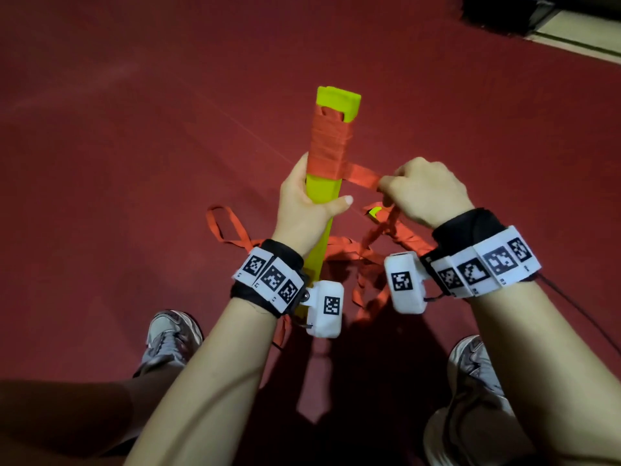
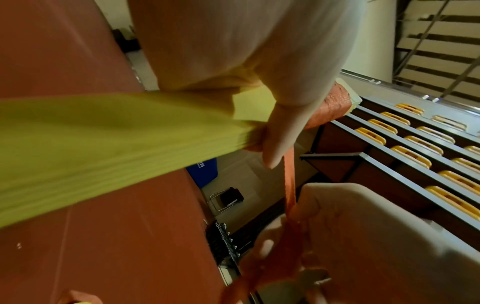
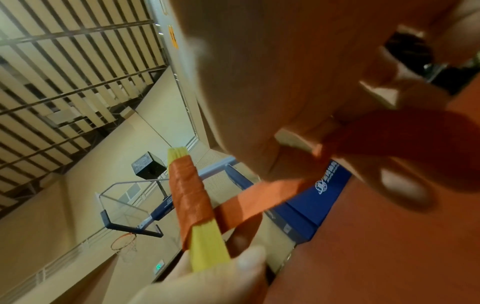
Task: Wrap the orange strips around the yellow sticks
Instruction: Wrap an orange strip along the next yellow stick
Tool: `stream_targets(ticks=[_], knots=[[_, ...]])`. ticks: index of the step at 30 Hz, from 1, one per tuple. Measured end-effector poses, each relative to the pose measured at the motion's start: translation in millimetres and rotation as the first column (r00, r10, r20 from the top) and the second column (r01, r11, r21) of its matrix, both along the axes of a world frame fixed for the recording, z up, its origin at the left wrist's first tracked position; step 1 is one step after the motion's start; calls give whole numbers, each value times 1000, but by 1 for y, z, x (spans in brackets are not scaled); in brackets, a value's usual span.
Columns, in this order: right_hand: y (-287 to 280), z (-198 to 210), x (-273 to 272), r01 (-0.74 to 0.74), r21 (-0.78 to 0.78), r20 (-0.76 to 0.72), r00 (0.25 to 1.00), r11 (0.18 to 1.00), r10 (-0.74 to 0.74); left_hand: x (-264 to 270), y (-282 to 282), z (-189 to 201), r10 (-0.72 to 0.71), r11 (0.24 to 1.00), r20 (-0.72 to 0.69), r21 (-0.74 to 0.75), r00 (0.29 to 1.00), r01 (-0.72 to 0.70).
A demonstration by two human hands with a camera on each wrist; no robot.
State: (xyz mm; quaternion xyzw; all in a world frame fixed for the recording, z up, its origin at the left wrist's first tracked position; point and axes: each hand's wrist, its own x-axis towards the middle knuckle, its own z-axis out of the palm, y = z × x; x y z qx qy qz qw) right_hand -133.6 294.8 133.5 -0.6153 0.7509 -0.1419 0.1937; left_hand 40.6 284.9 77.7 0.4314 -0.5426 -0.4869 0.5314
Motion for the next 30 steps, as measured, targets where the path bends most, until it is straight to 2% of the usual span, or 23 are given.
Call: stream_targets(ticks=[3, 5, 8, 10, 12, 15, 16, 20, 23, 25, 28, 30], knots=[[-1, 7, -11, -19, 106, -156, 987, 994, 35, 1, -1, 0, 52, 998, 31, -34, 998, -51], [2, 15, -13, -68, 155, -186, 978, 986, 97, 4, -3, -2, 81, 996, 28, -34, 996, -80], [5, 23, -8, -155, 66, -195, 967, 986, 165, 6, -2, -3, 81, 997, 28, -22, 996, -80], [4, 21, -4, -212, -99, -113, 973, 972, 201, 6, 0, -2, 44, 999, 41, -15, 998, -44], [2, 13, 1, -267, -241, 76, 953, 933, 292, 5, 3, 0, -16, 1000, 35, -9, 999, 16], [-1, -5, 9, -268, -287, 395, 842, 920, 368, 6, 5, 5, -96, 995, 21, -9, 995, 96], [-2, -10, 10, -261, -287, 438, 820, 922, 369, 6, 5, 6, -116, 993, 17, -8, 993, 116], [-1, -11, 5, -302, -271, 266, 889, 914, 373, 13, 3, 8, -128, 992, 30, -10, 991, 128], [1, -5, 1, -335, -298, 276, 866, 894, 417, 16, 1, 8, -111, 994, 22, 3, 994, 111], [3, -3, 4, -341, -345, 377, 803, 875, 461, 15, 3, 7, -126, 992, 16, 2, 992, 126], [5, -4, 12, -283, -341, 660, 606, 896, 443, 12, 4, 6, -136, 991, 4, 8, 991, 136], [5, -7, 15, -232, -305, 732, 563, 924, 383, 11, 5, 6, -125, 992, -7, 13, 992, 125]])
